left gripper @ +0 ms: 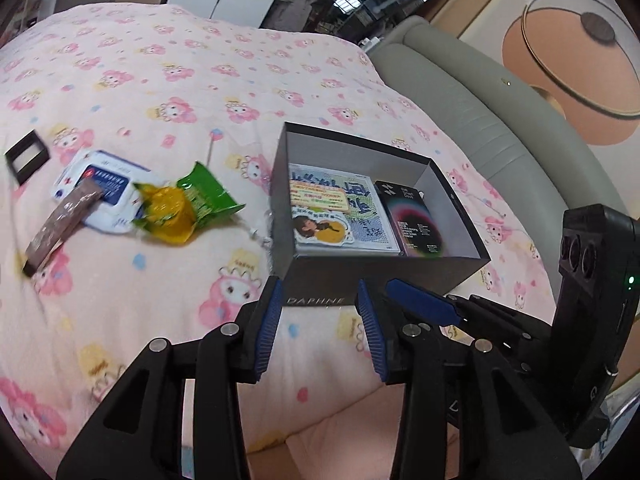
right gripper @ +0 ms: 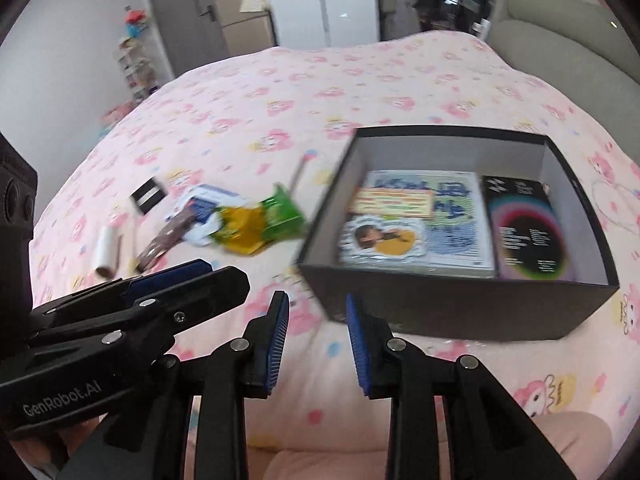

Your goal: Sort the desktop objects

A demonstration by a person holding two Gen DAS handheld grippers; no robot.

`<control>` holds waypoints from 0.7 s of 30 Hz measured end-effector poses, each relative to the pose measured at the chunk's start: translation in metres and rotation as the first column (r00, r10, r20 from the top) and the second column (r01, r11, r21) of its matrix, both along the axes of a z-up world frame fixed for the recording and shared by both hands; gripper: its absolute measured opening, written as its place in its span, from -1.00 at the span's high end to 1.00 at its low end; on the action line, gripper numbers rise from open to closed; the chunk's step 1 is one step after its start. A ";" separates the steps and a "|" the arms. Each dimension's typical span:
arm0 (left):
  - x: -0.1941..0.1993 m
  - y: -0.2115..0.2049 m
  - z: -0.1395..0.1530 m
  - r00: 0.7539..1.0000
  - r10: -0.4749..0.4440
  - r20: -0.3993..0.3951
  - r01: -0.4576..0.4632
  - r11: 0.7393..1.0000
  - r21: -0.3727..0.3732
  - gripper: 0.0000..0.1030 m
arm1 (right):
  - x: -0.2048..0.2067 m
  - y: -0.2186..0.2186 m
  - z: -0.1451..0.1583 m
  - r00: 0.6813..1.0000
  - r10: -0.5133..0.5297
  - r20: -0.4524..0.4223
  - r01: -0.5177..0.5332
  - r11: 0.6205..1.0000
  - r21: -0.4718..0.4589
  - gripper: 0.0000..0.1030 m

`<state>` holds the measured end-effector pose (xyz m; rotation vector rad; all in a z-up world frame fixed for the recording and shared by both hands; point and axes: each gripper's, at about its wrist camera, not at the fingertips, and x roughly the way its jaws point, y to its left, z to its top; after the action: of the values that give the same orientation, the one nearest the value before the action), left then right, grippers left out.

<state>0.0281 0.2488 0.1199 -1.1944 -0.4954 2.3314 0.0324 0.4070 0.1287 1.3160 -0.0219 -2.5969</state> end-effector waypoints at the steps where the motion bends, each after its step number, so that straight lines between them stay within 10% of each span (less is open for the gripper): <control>1: 0.003 -0.004 0.001 1.000 0.010 0.001 -0.010 1.000 -0.001 0.23 | 0.003 -0.004 0.001 1.000 0.007 -0.002 -0.007 1.000 -0.004 0.49; 21: -0.025 -0.052 0.040 0.990 0.134 0.038 -0.130 0.988 -0.078 0.23 | -0.009 -0.042 0.030 0.995 0.043 -0.087 -0.049 0.997 -0.060 0.49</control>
<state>0.0027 0.1963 0.1598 -1.2848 -0.5207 2.4597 0.0235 0.3650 0.1586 1.1699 -0.0564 -2.5892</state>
